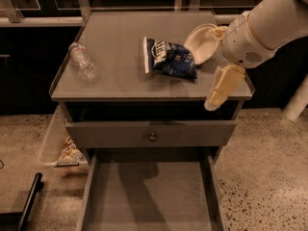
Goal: Place blue chip bag into middle drawer
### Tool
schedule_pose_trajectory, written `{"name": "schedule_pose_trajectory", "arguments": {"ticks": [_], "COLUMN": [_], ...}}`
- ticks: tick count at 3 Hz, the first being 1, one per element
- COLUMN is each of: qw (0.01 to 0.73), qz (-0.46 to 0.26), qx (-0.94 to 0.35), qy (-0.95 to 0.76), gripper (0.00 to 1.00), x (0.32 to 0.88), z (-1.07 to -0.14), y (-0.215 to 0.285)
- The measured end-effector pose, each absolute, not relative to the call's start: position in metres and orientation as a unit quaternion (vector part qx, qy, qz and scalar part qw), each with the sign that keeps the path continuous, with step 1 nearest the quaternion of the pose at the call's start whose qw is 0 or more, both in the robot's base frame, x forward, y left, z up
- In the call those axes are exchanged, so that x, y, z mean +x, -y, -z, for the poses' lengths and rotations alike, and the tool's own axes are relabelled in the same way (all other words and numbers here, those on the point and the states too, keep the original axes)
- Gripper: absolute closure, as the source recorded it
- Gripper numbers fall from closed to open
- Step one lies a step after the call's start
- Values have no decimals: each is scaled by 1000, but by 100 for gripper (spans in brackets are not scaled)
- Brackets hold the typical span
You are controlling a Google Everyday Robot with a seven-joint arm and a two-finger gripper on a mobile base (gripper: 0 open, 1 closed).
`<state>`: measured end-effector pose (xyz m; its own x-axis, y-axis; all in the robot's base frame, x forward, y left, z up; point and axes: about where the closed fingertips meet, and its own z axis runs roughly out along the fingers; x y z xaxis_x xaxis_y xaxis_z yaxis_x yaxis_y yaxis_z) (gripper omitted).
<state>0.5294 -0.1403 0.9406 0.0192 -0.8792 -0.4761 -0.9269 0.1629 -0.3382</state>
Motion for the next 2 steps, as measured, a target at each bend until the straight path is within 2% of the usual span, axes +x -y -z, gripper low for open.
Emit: {"name": "schedule_pose_trajectory", "arguments": {"ticks": [2], "qw": [318], "qz": [-44], "qx": [-645], "qy": [-694], "gripper": [0], "x": [533], "z": [-939], "y": [134]}}
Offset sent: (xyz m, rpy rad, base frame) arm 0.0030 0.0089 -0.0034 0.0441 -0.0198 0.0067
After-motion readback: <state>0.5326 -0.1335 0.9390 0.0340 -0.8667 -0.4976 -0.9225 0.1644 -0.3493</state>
